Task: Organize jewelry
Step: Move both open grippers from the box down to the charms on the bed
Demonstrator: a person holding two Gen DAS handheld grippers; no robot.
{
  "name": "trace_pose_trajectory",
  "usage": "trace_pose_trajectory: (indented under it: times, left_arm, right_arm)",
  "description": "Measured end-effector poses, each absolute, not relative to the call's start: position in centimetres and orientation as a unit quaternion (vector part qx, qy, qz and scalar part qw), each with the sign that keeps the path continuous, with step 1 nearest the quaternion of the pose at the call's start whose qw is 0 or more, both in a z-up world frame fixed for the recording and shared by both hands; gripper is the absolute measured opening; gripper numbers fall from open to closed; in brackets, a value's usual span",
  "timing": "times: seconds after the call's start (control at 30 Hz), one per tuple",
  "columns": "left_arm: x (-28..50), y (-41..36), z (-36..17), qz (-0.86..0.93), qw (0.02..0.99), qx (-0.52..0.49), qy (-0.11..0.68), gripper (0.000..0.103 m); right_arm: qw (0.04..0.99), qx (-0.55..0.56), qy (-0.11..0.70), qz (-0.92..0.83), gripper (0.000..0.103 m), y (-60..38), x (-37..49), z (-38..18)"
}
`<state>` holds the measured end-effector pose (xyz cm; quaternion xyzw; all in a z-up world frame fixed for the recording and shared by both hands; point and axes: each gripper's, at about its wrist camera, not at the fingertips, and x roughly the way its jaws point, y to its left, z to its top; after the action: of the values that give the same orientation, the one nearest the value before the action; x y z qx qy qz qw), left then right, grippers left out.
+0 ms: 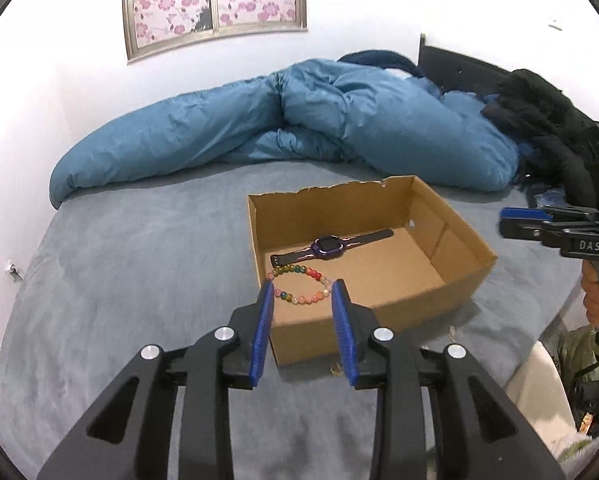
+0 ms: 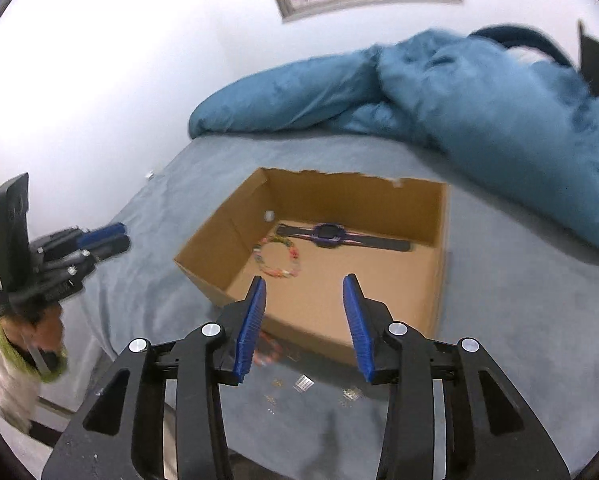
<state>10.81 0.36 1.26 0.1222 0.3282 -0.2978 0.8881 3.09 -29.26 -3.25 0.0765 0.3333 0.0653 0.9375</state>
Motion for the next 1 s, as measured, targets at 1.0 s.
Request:
trace_pose_trajectory:
  times: [1.0]
  left_arm:
    - [9.8,-4.9,-14.6,-0.339,0.836,0.235,0.361,0.031]
  right_arm:
    - [0.92,-0.028,0.387,0.058,0.034,-28.2,1.6,-18.0]
